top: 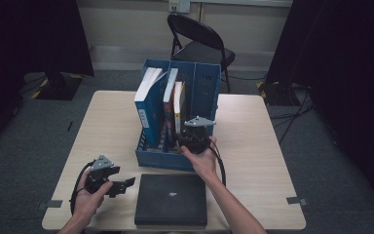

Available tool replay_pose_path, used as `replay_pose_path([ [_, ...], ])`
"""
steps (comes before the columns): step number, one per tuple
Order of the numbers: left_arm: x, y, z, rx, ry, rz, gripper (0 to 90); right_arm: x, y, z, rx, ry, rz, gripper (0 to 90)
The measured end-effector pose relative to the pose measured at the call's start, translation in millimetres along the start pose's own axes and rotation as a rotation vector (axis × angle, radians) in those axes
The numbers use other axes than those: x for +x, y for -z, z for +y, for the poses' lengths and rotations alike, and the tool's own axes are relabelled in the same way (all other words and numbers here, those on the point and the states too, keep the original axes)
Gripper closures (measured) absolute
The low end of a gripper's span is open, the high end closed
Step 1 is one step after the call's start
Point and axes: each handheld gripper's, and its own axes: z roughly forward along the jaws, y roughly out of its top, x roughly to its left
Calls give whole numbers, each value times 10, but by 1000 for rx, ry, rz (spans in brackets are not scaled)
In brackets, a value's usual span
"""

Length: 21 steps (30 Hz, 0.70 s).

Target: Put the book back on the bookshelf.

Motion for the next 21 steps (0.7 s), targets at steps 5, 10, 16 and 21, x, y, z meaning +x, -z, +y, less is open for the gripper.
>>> replay_pose_path([
  [5,-1,6,1,1,-4,0,214,-32,-56,55,4,-10,-9,681],
  [10,4,4,1,3,-5,-1,214,-32,-78,116,20,-1,-14,681],
  [16,3,15,2,6,-9,4,215,-23,-126,171,25,4,-4,679],
  [21,8,18,0,3,-5,3,214,-18,-121,166,30,-1,-4,673],
])
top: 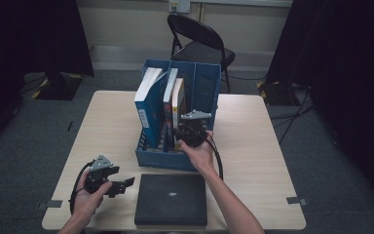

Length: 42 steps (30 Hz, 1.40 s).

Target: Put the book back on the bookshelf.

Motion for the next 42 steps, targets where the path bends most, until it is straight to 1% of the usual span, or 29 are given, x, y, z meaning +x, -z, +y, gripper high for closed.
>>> replay_pose_path([
  [2,5,-1,1,4,-1,1,214,1,7,-13,-4,0,3,651],
  [4,5,-5,1,5,0,1,215,15,33,-8,-24,0,9,590],
  [6,1,-11,0,3,2,3,215,35,66,20,-43,0,23,574],
  [8,-5,-11,0,0,-1,2,214,45,76,48,-46,12,19,560],
  [10,-9,-7,1,2,-3,0,214,41,62,57,-40,13,11,533],
  [11,-8,-7,2,2,-3,0,214,33,46,56,-32,15,3,570],
  [12,-6,-7,1,2,-2,2,214,24,36,54,-24,15,7,584],
  [14,-5,-7,0,0,-2,2,215,5,21,45,-28,19,19,595],
  [16,-2,-9,0,0,0,2,214,3,15,45,-30,26,15,618],
  [17,-2,-9,0,1,-1,1,214,2,15,48,-28,38,9,624],
  [19,-3,-6,0,1,-3,2,215,-11,13,56,-24,39,19,625],
  [21,-5,-9,0,1,-2,3,214,-15,11,59,-26,51,16,629],
  [24,-8,-1,1,3,-2,-3,214,-19,21,53,-27,39,16,631],
  [27,-2,-6,-2,3,-3,1,215,-55,54,30,-35,35,18,640],
  [30,-1,-18,-4,7,4,1,215,-116,82,29,-38,33,-1,667],
  [32,-8,-13,-1,4,-4,1,215,-158,86,42,-35,23,-26,685],
  [33,-13,-14,0,6,0,2,215,-172,83,50,-31,22,-32,685],
  [34,-14,-18,0,5,-1,0,215,-180,80,56,-30,22,-27,685],
  [36,-12,-22,3,11,-4,-1,215,-174,72,66,-27,29,-35,686],
  [38,-13,-25,3,12,-2,-2,215,-165,54,70,-30,26,-29,688],
  [42,-9,-16,1,10,-3,-4,215,-132,-14,104,-37,27,-43,688],
])
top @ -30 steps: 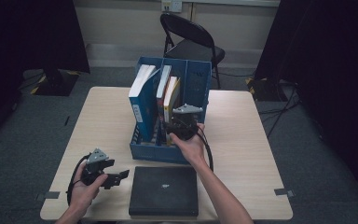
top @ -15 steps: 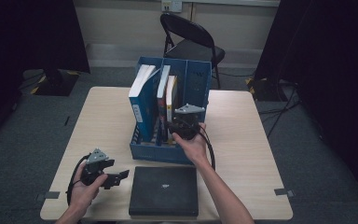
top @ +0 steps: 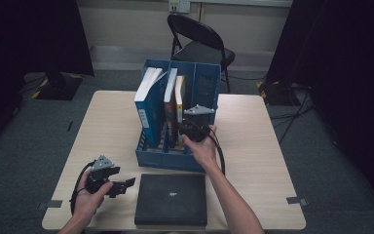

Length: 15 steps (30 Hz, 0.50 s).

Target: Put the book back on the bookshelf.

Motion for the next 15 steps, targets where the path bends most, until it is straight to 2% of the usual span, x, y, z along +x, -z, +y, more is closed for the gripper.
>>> replay_pose_path([
  [3,6,0,-4,-4,5,1,215,15,-37,15,-6,-5,3,686],
  [5,6,0,-4,-5,6,2,215,52,-59,20,-7,22,-10,682],
  [8,4,4,-3,-5,0,1,215,67,-70,28,-1,23,-10,667],
  [10,5,4,-3,-7,1,2,215,52,-67,16,3,9,1,633],
  [13,9,1,-4,-2,7,0,215,56,-57,-26,19,22,2,543],
  [15,6,-4,-4,-4,7,1,214,48,-39,-54,17,17,10,522],
])
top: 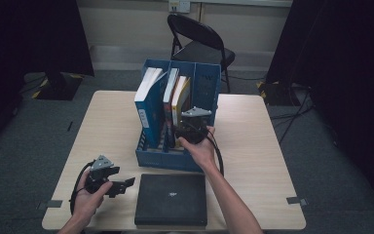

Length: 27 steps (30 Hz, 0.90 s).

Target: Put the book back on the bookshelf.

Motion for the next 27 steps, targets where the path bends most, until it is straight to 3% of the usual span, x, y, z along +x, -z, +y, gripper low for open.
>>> replay_pose_path([
  [15,-6,4,3,7,-8,-1,199,60,240,-63,-31,2,88,508],
  [27,-16,-11,10,11,6,6,184,63,605,-184,-48,31,140,554],
])
